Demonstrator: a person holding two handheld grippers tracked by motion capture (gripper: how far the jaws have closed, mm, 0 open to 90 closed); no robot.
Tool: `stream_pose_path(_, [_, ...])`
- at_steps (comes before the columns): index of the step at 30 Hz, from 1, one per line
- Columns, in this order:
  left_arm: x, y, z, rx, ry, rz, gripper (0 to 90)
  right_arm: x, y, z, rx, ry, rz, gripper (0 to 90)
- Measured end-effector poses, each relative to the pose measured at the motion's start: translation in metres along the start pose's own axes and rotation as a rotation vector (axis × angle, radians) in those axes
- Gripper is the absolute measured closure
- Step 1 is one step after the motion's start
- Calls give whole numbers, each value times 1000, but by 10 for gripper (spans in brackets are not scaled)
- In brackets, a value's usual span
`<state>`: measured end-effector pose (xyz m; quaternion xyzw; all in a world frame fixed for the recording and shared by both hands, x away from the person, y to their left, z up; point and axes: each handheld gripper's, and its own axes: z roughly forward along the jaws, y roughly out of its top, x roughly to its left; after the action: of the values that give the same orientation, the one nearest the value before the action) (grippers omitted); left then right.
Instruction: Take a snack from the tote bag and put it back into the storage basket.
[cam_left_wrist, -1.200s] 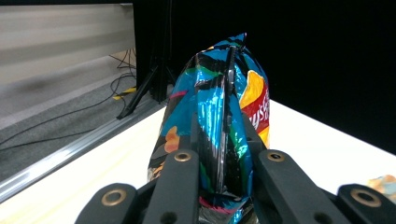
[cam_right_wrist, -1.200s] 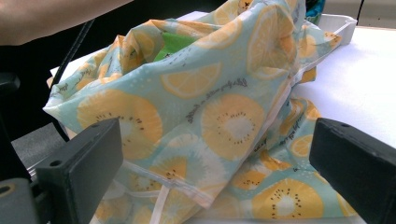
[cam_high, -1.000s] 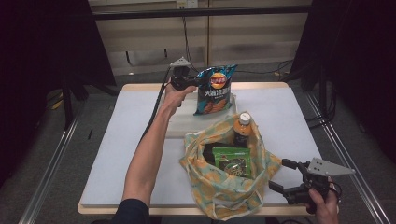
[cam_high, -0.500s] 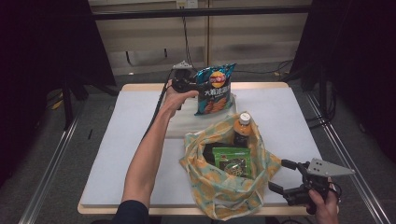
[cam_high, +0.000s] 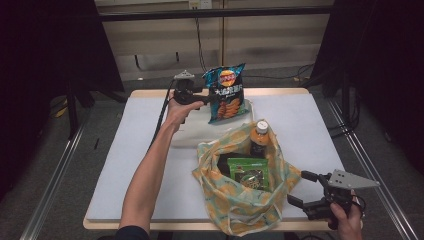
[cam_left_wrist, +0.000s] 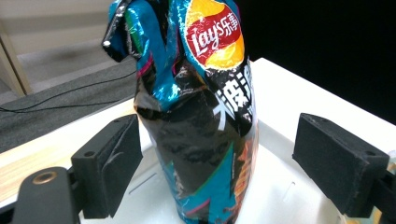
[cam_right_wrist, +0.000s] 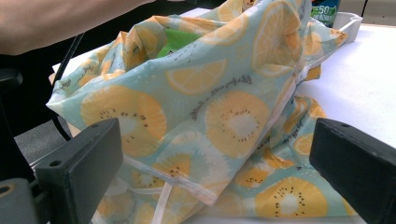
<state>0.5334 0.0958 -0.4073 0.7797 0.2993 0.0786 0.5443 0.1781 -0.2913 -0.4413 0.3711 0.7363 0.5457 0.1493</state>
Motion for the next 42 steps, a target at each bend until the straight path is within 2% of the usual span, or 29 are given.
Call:
stream_pose_path(3, [-3,-4,-5,4,-12,6,190,-1,0,0,1,0,1,20])
stream_pose_path(5, [-9,-7,-6,6,-21,31,226,-2,0,0,1,-5,5,20])
stream_pose_path(7, [-12,-9,-6,1,-53,34,332,-2,0,0,2,-6,8,20])
stream_pose_path(9, [-15,-12,-5,18,-71,34,452,-2,0,0,1,-9,9,21])
stream_pose_path(12, [-16,-17,-2,61,-127,14,716,-1,0,-1,0,-6,7,20])
stream_pose_path(14, [-16,-22,3,98,-161,10,828,-2,0,-1,0,-6,6,20])
stream_pose_path(16, [-17,-25,7,144,-169,23,886,-2,0,0,1,-6,6,20])
stream_pose_path(19, [-18,-31,16,193,-187,34,900,-2,-1,1,5,-4,7,20])
stream_pose_path(24, [-17,-36,31,260,-193,40,900,-2,-1,1,4,-5,8,20])
stream_pose_path(27, [-19,-37,40,314,-167,61,900,-2,-1,3,20,-5,7,22])
stream_pose_path(29, [-17,-36,43,349,-145,58,900,-1,0,4,24,0,6,19])
stream_pose_path(30, [-15,-37,45,344,-137,53,900,-1,0,5,24,1,6,20])
stream_pose_path(31, [-12,-37,47,364,-110,58,900,-1,0,5,23,2,7,20])
stream_pose_path(35, [-5,-36,49,377,-92,20,900,-2,-1,3,16,-1,8,19])
stream_pose_path(36, [-4,-36,49,374,-96,22,900,-2,-1,3,16,0,8,19])
stream_pose_path(37, [-4,-35,50,388,-78,25,900,-3,-1,2,16,-1,10,19])
stream_pose_path(38, [-3,-35,51,379,-96,21,900,-3,-1,2,16,0,9,19])
stream_pose_path(40, [-2,-37,52,427,-65,35,900,-2,-1,3,16,1,8,19])
stream_pose_path(41, [-2,-38,53,418,-57,19,900,-2,-1,3,18,1,10,19])
stream_pose_path(42, [1,-39,53,439,-58,26,900,-2,-1,3,18,1,9,19])
